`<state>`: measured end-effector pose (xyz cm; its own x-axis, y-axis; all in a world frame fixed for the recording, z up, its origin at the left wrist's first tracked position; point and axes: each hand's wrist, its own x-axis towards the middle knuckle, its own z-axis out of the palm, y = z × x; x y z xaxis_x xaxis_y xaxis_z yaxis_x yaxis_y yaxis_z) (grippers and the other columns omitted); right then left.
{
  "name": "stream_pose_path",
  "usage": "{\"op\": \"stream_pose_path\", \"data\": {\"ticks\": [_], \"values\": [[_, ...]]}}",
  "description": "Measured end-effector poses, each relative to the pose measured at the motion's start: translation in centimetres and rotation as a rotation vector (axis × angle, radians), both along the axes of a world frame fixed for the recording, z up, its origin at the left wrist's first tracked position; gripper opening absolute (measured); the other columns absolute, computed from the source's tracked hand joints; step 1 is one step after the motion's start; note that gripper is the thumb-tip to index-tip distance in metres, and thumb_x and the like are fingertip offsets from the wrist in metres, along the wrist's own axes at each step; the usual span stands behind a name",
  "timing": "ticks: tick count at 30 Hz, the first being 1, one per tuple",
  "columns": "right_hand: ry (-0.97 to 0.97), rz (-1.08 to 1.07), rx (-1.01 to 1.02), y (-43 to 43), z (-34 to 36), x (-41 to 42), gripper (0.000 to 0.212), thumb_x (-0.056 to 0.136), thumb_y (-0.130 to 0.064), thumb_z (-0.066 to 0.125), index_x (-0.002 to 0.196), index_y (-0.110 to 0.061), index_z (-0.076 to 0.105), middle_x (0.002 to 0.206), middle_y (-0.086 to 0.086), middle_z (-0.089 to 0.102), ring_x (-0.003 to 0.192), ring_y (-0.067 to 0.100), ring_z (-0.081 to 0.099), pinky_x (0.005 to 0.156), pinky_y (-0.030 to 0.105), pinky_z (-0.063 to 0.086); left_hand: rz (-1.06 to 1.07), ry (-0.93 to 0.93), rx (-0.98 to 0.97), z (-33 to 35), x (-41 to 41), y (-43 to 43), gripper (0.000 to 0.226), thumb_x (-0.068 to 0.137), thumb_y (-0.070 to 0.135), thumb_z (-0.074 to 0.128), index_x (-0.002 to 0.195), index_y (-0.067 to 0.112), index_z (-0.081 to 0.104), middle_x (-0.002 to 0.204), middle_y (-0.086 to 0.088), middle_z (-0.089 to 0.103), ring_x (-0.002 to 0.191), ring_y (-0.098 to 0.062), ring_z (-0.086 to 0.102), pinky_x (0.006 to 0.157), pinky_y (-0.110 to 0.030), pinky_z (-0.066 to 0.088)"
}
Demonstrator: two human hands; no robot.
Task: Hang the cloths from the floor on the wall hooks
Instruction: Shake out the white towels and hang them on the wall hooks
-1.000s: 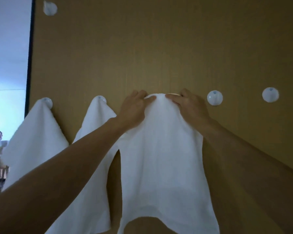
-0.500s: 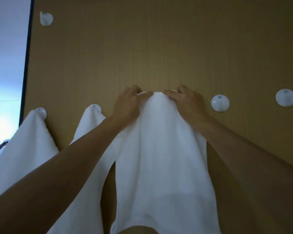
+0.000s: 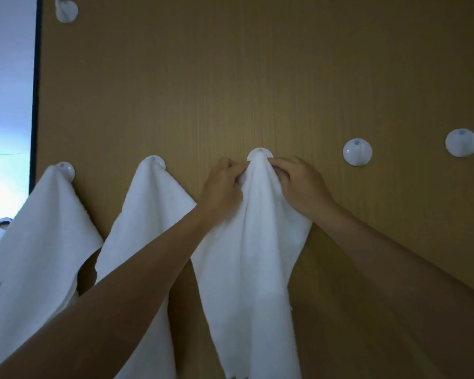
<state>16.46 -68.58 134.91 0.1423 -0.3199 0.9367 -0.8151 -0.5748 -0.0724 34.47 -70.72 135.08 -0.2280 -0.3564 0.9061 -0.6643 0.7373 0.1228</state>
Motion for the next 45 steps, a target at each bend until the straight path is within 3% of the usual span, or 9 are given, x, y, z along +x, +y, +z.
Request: {"op": "stream_pose_path", "data": {"ticks": [3, 7, 13, 18, 22, 26, 30, 40, 45], "values": [[-0.083, 0.002, 0.099, 1.0, 0.1, 0.4, 0.03, 0.1, -0.019, 0.043, 0.12, -0.022, 0.066, 0.095, -0.002, 0.047, 0.085, 0.011, 0.051, 0.069, 0.016, 0.035, -0.016, 0.013, 0.066, -0.2, -0.3, 1.3, 0.031, 0.095, 0.006, 0.039, 0.113, 0.006, 0.064, 0.106, 0.001, 0.046, 0.104, -0.017, 0.047, 0.08, -0.02, 0.032], [-0.124, -0.086, 0.138, 2.3, 0.0, 0.7, 0.024, 0.096, -0.029, 0.051, 0.102, -0.018, 0.071, 0.105, -0.002, 0.042, 0.108, 0.018, 0.042, 0.09, 0.026, 0.033, 0.135, -0.054, -0.049, -0.4, -0.6, 2.2, 0.042, 0.087, 0.033, 0.034, 0.095, 0.005, 0.065, 0.125, -0.001, 0.046, 0.115, -0.019, 0.038, 0.087, -0.023, 0.025], [0.031, -0.255, 0.082, 3.0, 0.2, 0.5, 0.031, 0.093, -0.038, 0.05, 0.069, -0.019, 0.059, 0.073, -0.002, 0.056, 0.094, 0.022, 0.043, 0.078, 0.036, 0.035, 0.324, -0.082, -0.138, -0.8, -0.8, 2.8, 0.039, 0.093, 0.039, 0.042, 0.071, 0.008, 0.048, 0.081, -0.002, 0.044, 0.078, -0.018, 0.044, 0.062, -0.028, 0.027], [0.065, -0.162, 0.214, 3.7, -0.6, 0.7, 0.011, 0.094, -0.019, 0.051, 0.085, -0.015, 0.057, 0.074, -0.002, 0.059, 0.07, 0.019, 0.052, 0.064, 0.037, 0.039, 0.222, -0.107, 0.058, -1.5, -0.9, 3.2, 0.03, 0.092, 0.029, 0.049, 0.068, 0.013, 0.041, 0.064, 0.003, 0.04, 0.059, -0.015, 0.041, 0.048, -0.025, 0.024], [-0.138, 0.042, 0.356, 3.7, -1.7, 0.8, 0.022, 0.1, -0.02, 0.045, 0.12, -0.024, 0.054, 0.1, -0.007, 0.06, 0.082, 0.003, 0.055, 0.064, 0.021, 0.04, 0.006, -0.003, 0.312, -1.9, -0.3, 3.1, 0.021, 0.095, 0.025, 0.043, 0.084, 0.009, 0.05, 0.075, -0.004, 0.055, 0.065, -0.022, 0.055, 0.058, -0.038, 0.051], [-0.203, 0.067, 0.241, 4.2, -2.6, 1.5, 0.039, 0.103, -0.027, 0.038, 0.142, -0.025, 0.038, 0.111, -0.009, 0.056, 0.093, 0.01, 0.057, 0.071, 0.025, 0.043, 0.035, 0.011, 0.211, -2.4, -0.2, 3.5, 0.015, 0.096, 0.028, 0.044, 0.098, 0.013, 0.048, 0.079, 0.003, 0.052, 0.067, -0.015, 0.051, 0.053, -0.025, 0.034], [-0.199, 0.159, 0.198, 3.6, -4.0, 2.2, 0.056, 0.101, -0.039, 0.044, 0.152, -0.026, 0.021, 0.146, -0.008, 0.041, 0.125, 0.007, 0.045, 0.1, 0.026, 0.038, -0.184, 0.045, 0.129, -4.2, -0.5, 3.3, 0.057, 0.098, 0.023, 0.047, 0.15, 0.016, 0.022, 0.136, -0.001, 0.049, 0.113, -0.015, 0.054, 0.085, -0.019, 0.04], [-0.212, 0.064, 0.242, 3.3, -8.1, 2.0, 0.061, 0.103, -0.039, 0.038, 0.154, -0.03, 0.007, 0.158, -0.006, 0.026, 0.129, 0.008, 0.04, 0.098, 0.023, 0.035, -0.212, 0.141, 0.154, -10.2, -2.2, 5.2, 0.068, 0.093, 0.036, 0.034, 0.152, 0.014, 0.011, 0.152, -0.006, 0.032, 0.124, -0.003, 0.035, 0.097, -0.002, 0.015], [-0.138, -0.067, 0.177, 4.4, -9.4, 1.6, 0.061, 0.102, -0.044, 0.039, 0.154, -0.031, 0.01, 0.159, -0.006, 0.023, 0.14, 0.01, 0.031, 0.11, 0.028, 0.03, -0.201, 0.081, 0.132, -12.4, -1.8, 5.3, 0.062, 0.092, 0.053, 0.024, 0.147, 0.038, -0.001, 0.151, -0.006, 0.034, 0.13, -0.017, 0.042, 0.112, -0.032, 0.03]]}}
